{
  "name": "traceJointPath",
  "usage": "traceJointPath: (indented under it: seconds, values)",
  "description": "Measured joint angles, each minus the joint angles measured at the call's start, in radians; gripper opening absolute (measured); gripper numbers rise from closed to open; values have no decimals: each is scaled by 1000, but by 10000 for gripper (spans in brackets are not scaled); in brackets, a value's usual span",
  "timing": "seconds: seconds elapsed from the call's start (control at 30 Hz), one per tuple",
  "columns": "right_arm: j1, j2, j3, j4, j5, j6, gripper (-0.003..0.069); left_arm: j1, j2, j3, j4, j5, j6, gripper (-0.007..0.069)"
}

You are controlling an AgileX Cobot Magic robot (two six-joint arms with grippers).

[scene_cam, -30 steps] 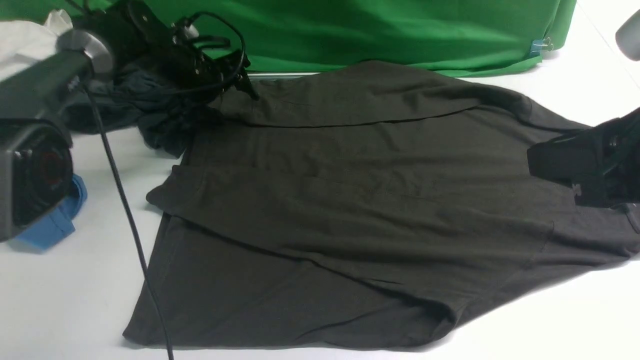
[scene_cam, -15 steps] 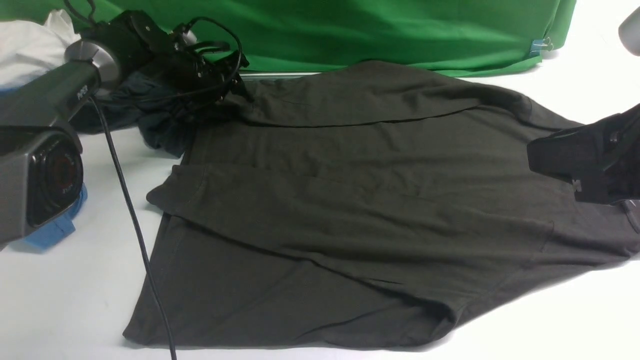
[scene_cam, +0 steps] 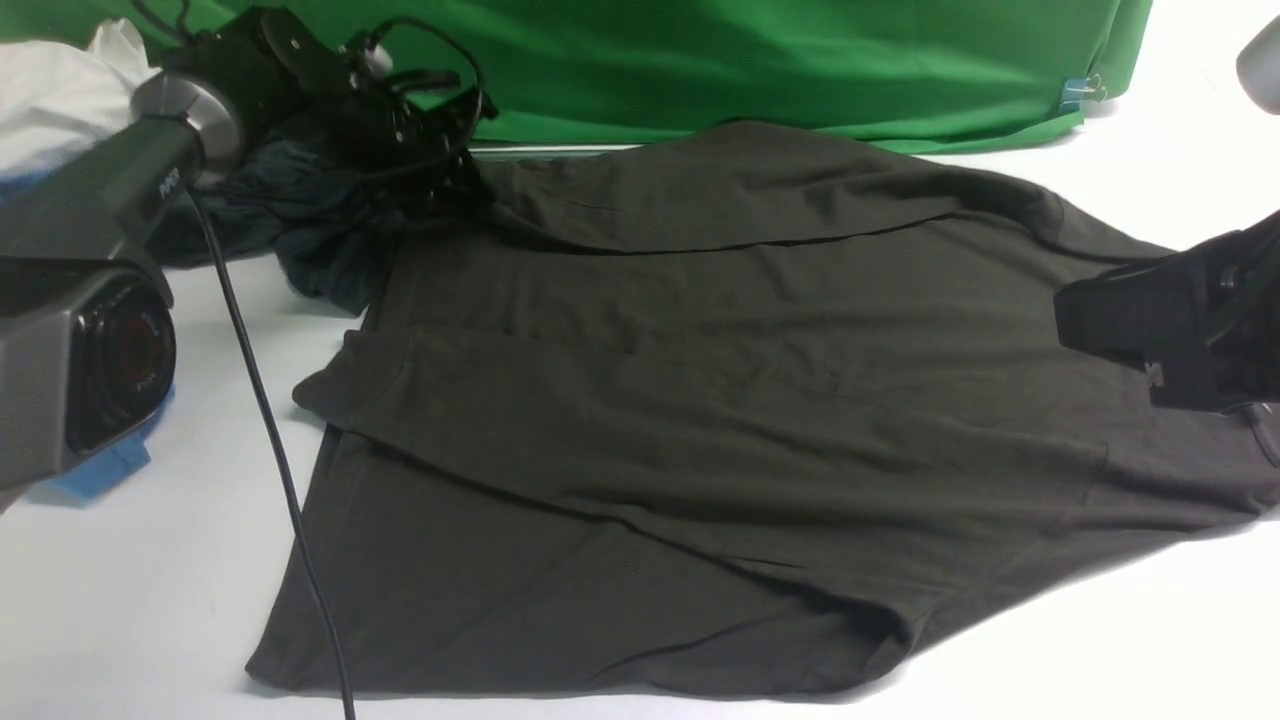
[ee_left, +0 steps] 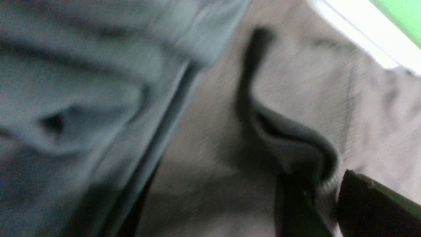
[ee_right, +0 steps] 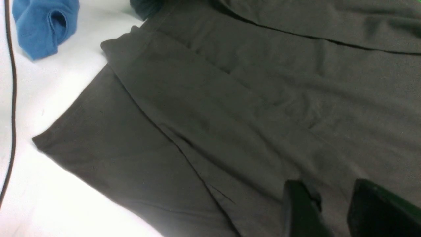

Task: Fold a long-sleeved shirt on a white desktop.
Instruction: 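Grab the top left corner of the dark shirt with the left gripper, then fold the left side of the dark shirt inward over its body with the left gripper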

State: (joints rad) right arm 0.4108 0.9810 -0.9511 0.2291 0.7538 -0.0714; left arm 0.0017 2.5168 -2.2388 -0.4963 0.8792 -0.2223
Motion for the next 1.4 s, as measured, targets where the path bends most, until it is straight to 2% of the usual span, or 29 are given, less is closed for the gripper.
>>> traceJointPath:
  seconds: [0.13, 0.17, 0.3, 0.47, 0.57, 0.83, 0.87, 1.03, 1.3, 1.4]
  values:
    - [0, 0, 0, 0, 4, 0, 244, 0, 1, 0, 3, 29, -1, 311]
    - [0, 0, 0, 0, 4, 0, 244, 0, 1, 0, 3, 29, -1, 311]
    - [0, 0, 0, 0, 14, 0, 244, 0, 1, 0, 3, 22, -4, 421]
    - [0, 0, 0, 0, 24, 4, 244, 0, 8, 0, 1, -2, -1, 443]
    - [0, 0, 0, 1, 26, 4, 244, 0, 13, 0, -3, -5, 2, 417]
    - [0, 0, 0, 4, 26, 4, 244, 1, 17, 0, -2, 2, 4, 232]
    - [0, 0, 0, 4, 26, 4, 244, 1, 17, 0, -2, 2, 4, 232]
    - [0, 0, 0, 4, 26, 4, 244, 2, 17, 0, -3, 6, 4, 141]
    - [0, 0, 0, 4, 28, 4, 244, 2, -51, 0, 3, 30, 55, 94]
    - [0, 0, 0, 4, 30, -2, 244, 2, -101, 0, 8, 96, 103, 92]
